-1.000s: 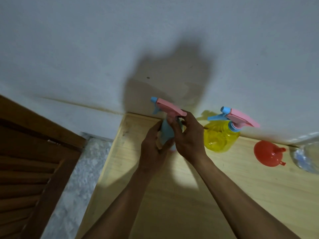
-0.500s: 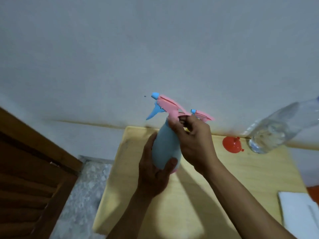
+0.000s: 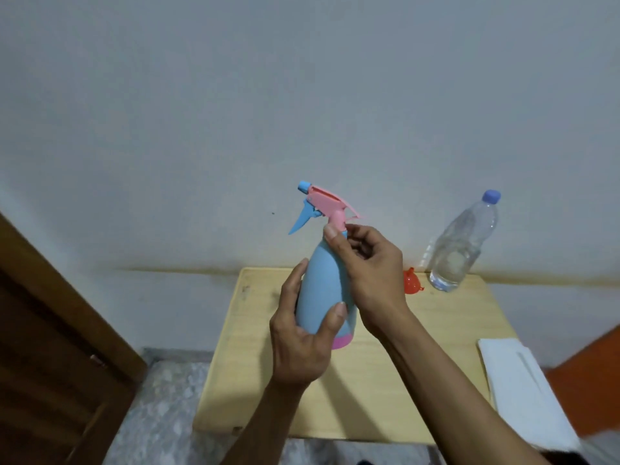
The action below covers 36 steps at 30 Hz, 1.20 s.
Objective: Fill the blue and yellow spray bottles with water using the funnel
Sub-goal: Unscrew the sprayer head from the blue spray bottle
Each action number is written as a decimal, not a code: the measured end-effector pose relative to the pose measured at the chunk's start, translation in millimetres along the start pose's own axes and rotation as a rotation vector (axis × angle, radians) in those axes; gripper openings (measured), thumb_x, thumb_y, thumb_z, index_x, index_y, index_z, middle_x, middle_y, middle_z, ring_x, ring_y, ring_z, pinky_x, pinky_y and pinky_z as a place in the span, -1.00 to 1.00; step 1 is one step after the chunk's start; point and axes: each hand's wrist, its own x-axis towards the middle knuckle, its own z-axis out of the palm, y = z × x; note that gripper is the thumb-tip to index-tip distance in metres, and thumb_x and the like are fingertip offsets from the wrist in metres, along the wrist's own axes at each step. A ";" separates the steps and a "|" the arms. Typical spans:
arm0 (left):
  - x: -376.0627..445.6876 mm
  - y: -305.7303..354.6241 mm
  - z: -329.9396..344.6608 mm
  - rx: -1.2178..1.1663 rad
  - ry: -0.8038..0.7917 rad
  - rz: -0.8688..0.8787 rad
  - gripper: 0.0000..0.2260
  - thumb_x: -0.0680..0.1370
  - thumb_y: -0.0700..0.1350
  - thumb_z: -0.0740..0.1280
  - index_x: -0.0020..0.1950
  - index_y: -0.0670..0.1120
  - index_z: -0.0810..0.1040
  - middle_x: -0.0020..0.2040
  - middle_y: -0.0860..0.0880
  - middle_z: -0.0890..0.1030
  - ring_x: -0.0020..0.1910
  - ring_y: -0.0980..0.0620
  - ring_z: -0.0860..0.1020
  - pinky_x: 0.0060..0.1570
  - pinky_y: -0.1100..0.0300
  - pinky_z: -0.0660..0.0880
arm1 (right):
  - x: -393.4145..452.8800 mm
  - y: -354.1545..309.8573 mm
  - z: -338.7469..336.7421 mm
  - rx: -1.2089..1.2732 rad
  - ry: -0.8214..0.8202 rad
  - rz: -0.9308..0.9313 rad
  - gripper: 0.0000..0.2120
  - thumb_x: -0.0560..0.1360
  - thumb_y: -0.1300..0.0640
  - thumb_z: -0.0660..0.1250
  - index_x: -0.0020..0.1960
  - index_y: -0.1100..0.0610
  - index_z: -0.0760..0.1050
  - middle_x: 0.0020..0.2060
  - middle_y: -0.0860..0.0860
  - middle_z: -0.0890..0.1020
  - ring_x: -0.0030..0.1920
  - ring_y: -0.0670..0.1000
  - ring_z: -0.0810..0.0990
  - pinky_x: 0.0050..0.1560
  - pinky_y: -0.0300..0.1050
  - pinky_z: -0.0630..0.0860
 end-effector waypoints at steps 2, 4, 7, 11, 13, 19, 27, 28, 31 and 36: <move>-9.9 10.2 -0.4 -0.023 -0.006 -0.009 -0.37 0.42 0.25 0.43 0.44 0.13 0.38 0.31 0.13 0.52 0.21 -0.03 0.60 0.03 -0.04 0.65 | -10.7 -2.6 -3.5 0.007 0.003 -0.010 -0.80 0.51 -0.02 0.50 0.00 0.11 0.65 -0.16 0.00 0.70 -0.17 -0.07 0.63 -0.07 -0.10 0.55; -18.1 16.3 1.8 -0.045 -0.012 -0.022 -0.38 0.42 0.26 0.43 0.42 0.13 0.40 0.30 0.17 0.54 0.20 -0.01 0.61 0.02 0.02 0.65 | -18.2 -2.4 -7.6 -0.013 0.013 -0.020 -0.81 0.54 -0.03 0.47 -0.02 0.10 0.65 -0.17 0.01 0.70 -0.17 -0.05 0.63 -0.07 -0.01 0.57; -26.0 20.9 5.7 -0.063 -0.008 -0.059 -0.38 0.40 0.26 0.45 0.41 0.12 0.43 0.29 0.14 0.56 0.20 -0.02 0.61 0.02 -0.01 0.65 | -23.6 -2.4 -14.4 -0.030 0.013 -0.017 -0.78 0.56 -0.06 0.44 -0.03 0.11 0.64 -0.17 0.05 0.70 -0.18 -0.03 0.64 -0.09 0.02 0.56; -29.5 25.0 13.4 -0.086 -0.008 -0.102 -0.43 0.38 0.19 0.45 0.37 0.17 0.44 0.30 0.09 0.57 0.20 -0.04 0.61 0.02 -0.05 0.65 | -25.2 -9.9 -24.3 -0.050 -0.040 -0.028 -0.57 0.58 -0.17 0.36 -0.06 0.24 0.59 -0.14 0.30 0.61 -0.23 0.02 0.50 -0.15 -0.02 0.44; -30.2 29.1 20.1 -0.102 -0.018 -0.119 -0.44 0.37 0.20 0.45 0.35 0.23 0.44 0.30 0.05 0.56 0.18 -0.06 0.61 -0.01 -0.02 0.66 | -25.2 -17.4 -31.3 -0.043 -0.077 -0.022 -0.57 0.59 -0.18 0.35 -0.04 0.23 0.60 -0.10 0.33 0.60 -0.21 0.02 0.48 -0.14 -0.03 0.43; -28.9 35.4 32.5 -0.147 -0.018 -0.092 -0.49 0.39 0.13 0.43 0.34 0.23 0.46 0.26 -0.11 0.60 0.14 -0.11 0.64 -0.04 -0.01 0.65 | -21.5 -26.6 -45.4 0.113 -0.067 0.064 -0.70 0.45 0.00 0.55 0.08 0.12 0.57 -0.09 0.15 0.73 -0.15 -0.01 0.66 -0.03 0.02 0.60; -28.0 40.8 22.1 -0.195 -0.002 -0.127 -0.50 0.39 0.17 0.39 0.33 0.23 0.43 0.19 0.12 0.62 0.09 -0.02 0.66 -0.11 0.09 0.66 | -29.2 -24.0 -34.9 0.094 -0.050 0.020 -0.78 0.52 -0.02 0.47 0.12 0.05 0.64 -0.04 0.01 0.74 -0.10 -0.10 0.67 -0.04 -0.14 0.60; -27.8 41.0 19.9 -0.206 0.003 -0.129 -0.49 0.39 0.16 0.39 0.34 0.20 0.43 0.18 0.13 0.62 0.09 -0.04 0.66 -0.10 0.07 0.66 | -30.1 -24.5 -32.1 0.112 -0.039 0.020 -0.73 0.49 0.00 0.50 0.14 0.06 0.61 -0.03 0.04 0.73 -0.09 -0.08 0.69 -0.04 -0.15 0.60; -25.4 43.2 12.4 -0.193 0.016 -0.123 -0.48 0.41 0.18 0.39 0.36 0.19 0.45 0.21 0.07 0.62 0.10 -0.10 0.66 -0.08 -0.08 0.66 | -32.9 -26.5 -24.8 0.120 -0.030 0.009 -0.75 0.49 0.03 0.51 0.09 0.13 0.60 -0.09 0.05 0.74 -0.15 -0.08 0.69 -0.11 -0.17 0.60; -21.5 46.1 4.4 -0.196 0.022 -0.125 -0.50 0.42 0.17 0.38 0.37 0.20 0.45 0.26 0.04 0.59 0.13 -0.11 0.65 -0.04 -0.21 0.64 | -36.4 -25.6 -15.7 0.023 -0.044 -0.047 -0.83 0.59 -0.06 0.39 0.03 0.03 0.63 -0.14 0.03 0.71 -0.14 0.00 0.68 -0.11 -0.04 0.61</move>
